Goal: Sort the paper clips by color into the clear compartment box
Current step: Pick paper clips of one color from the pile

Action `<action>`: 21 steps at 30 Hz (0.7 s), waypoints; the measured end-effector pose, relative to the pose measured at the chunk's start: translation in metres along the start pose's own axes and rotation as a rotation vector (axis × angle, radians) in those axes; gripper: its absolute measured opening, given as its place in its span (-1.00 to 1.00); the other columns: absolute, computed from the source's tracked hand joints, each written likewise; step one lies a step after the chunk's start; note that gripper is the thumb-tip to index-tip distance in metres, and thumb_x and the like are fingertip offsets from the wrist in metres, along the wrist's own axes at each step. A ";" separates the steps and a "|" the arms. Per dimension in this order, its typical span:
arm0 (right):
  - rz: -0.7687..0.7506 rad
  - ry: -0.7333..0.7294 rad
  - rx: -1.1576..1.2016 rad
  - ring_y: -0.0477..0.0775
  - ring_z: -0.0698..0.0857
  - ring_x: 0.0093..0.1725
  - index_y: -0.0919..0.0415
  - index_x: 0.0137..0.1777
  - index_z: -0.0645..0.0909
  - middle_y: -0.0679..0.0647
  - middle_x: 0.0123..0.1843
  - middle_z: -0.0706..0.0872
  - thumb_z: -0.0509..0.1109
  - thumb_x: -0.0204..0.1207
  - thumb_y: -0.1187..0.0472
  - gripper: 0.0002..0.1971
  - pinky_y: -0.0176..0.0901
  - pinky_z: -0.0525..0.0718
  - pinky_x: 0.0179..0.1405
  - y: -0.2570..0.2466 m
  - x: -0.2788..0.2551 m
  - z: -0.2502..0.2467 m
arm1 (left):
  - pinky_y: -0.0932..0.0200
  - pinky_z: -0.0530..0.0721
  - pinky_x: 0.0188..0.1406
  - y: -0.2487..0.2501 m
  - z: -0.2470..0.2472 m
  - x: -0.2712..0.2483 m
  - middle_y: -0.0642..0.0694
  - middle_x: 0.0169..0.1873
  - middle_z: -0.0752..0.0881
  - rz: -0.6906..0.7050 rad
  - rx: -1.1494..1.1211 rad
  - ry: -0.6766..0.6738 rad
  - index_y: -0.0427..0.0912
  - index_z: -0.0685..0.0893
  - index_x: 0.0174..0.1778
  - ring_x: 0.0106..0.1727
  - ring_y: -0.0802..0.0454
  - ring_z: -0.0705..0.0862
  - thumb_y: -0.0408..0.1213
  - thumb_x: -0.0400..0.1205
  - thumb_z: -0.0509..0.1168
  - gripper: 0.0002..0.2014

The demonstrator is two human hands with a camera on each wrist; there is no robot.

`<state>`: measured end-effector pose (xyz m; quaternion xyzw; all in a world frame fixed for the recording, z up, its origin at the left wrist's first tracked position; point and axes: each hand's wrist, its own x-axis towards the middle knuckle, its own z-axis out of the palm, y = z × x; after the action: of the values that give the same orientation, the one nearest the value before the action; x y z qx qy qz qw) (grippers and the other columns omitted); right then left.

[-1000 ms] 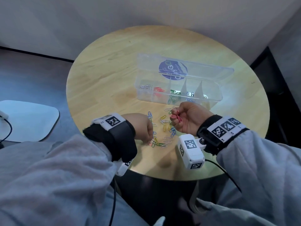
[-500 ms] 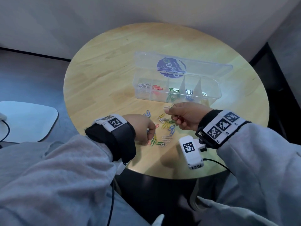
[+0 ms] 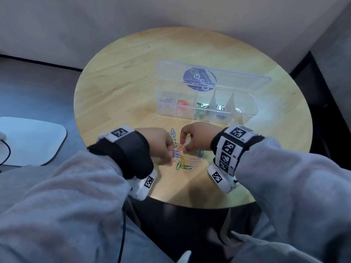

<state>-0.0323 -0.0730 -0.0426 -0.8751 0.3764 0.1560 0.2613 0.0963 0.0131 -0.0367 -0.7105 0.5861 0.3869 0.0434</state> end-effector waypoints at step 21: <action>0.197 -0.272 0.958 -0.13 0.47 -0.68 0.23 -0.36 0.48 0.03 -0.60 0.54 0.21 0.50 0.44 -0.77 -0.47 0.33 -0.80 0.019 -0.011 -0.037 | 0.47 0.29 -0.72 -0.002 -0.047 -0.003 -0.10 -0.51 0.58 0.009 -1.244 0.296 -0.14 0.34 -0.51 -0.55 0.16 0.39 -0.64 0.53 0.20 -0.61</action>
<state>-0.0508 -0.0985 -0.0139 -0.5891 0.4487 0.1022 0.6642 0.1217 -0.0082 -0.0032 -0.6463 0.2547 0.5528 -0.4602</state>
